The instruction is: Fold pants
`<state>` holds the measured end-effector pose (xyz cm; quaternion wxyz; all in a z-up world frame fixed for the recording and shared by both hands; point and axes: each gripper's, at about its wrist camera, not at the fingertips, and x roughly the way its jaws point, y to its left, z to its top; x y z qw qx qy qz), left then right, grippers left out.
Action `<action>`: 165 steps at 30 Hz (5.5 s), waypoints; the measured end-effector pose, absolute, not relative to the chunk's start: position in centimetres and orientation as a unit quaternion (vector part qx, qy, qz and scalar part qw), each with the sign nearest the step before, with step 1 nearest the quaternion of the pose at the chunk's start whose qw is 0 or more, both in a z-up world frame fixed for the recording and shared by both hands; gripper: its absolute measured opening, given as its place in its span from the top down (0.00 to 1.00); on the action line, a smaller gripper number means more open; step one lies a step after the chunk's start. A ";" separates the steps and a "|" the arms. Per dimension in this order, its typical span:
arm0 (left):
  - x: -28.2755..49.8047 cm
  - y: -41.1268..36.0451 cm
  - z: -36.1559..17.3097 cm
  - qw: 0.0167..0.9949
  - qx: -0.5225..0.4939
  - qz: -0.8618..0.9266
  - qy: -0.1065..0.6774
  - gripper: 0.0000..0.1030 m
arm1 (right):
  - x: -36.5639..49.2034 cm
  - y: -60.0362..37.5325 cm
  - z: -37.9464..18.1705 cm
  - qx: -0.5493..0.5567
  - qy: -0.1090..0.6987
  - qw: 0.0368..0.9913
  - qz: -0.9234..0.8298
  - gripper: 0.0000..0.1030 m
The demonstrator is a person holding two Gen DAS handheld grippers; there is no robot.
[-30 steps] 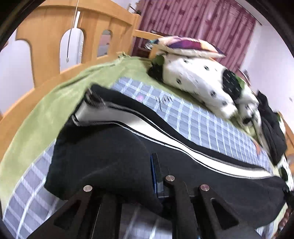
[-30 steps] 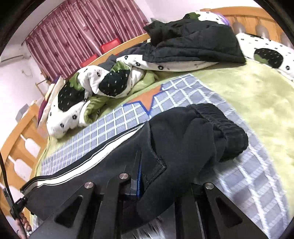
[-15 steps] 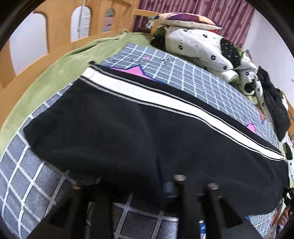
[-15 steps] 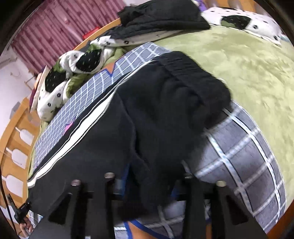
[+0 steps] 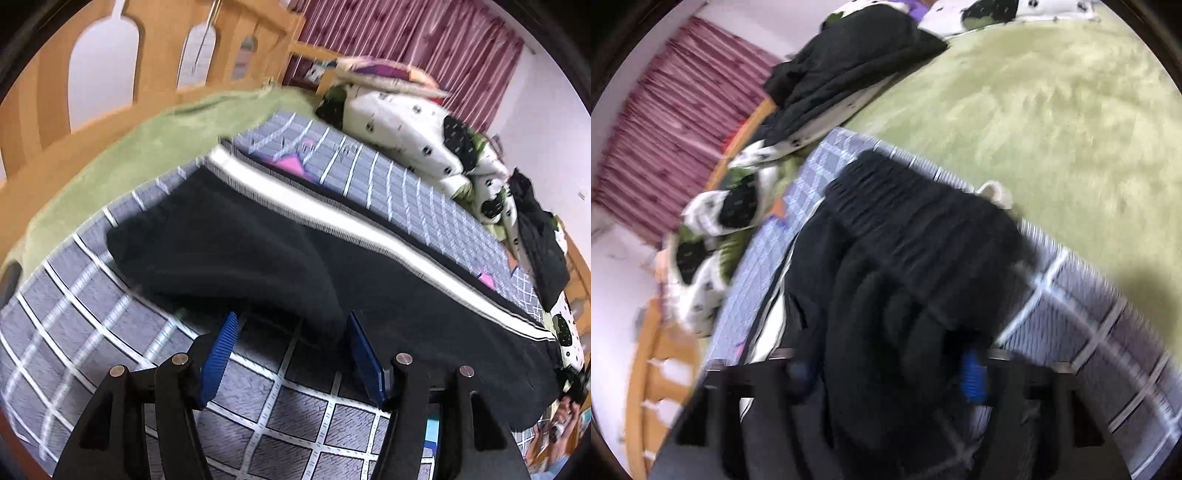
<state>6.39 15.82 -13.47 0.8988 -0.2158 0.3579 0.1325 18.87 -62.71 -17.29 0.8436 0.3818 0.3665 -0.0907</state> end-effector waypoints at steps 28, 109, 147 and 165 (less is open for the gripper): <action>18.5 26.2 -13.7 0.895 -0.181 0.130 0.386 0.44 | 20.3 -51.7 -8.1 0.102 0.384 0.916 -0.057 0.40; 26.7 28.5 -15.6 0.888 -0.112 0.168 0.414 0.71 | 33.5 -27.2 -16.5 -0.168 0.442 0.844 0.252 0.46; 26.0 25.2 -17.8 0.891 -0.063 0.166 0.418 0.41 | 34.8 -35.4 -18.0 -0.073 0.423 0.894 0.128 0.58; 9.2 17.9 -5.6 0.921 -0.165 0.088 0.340 0.41 | 19.3 -33.0 -5.6 0.012 0.375 0.916 0.142 0.52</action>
